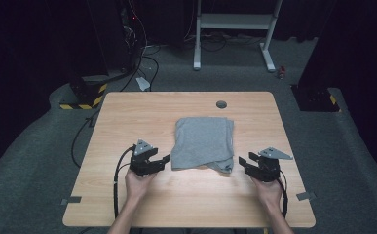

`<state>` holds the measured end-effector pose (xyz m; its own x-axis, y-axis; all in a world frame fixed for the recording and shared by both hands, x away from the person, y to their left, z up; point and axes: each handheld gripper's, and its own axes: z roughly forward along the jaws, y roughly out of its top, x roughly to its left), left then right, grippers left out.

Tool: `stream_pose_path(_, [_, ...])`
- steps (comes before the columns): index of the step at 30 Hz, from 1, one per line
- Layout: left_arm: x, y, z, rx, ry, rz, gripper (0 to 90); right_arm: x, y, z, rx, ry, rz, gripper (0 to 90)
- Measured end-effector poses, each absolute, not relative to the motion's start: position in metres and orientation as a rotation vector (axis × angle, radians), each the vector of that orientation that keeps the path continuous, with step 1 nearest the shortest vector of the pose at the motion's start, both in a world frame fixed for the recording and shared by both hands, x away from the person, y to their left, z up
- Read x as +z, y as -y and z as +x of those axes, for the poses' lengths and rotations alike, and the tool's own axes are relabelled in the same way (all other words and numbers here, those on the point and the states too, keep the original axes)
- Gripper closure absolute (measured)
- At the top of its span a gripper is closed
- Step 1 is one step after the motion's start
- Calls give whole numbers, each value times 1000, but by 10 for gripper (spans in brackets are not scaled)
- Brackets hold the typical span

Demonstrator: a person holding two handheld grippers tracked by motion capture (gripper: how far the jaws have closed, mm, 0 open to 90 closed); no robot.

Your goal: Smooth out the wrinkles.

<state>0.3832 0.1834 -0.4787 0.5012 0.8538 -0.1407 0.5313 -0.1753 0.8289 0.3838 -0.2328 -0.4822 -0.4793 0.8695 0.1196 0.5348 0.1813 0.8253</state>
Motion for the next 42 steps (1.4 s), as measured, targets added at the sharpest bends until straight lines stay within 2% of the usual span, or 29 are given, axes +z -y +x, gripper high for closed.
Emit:
stream_pose_path(18, [-479, -210, 376, 480, -1208, 1795, 379, -477, 261, 377, 1247, -2015, 1380, 480])
stream_pose_path(42, [-499, -242, 373, 512, -1323, 1789, 369, -492, 286, 377, 1164, -1995, 1466, 478])
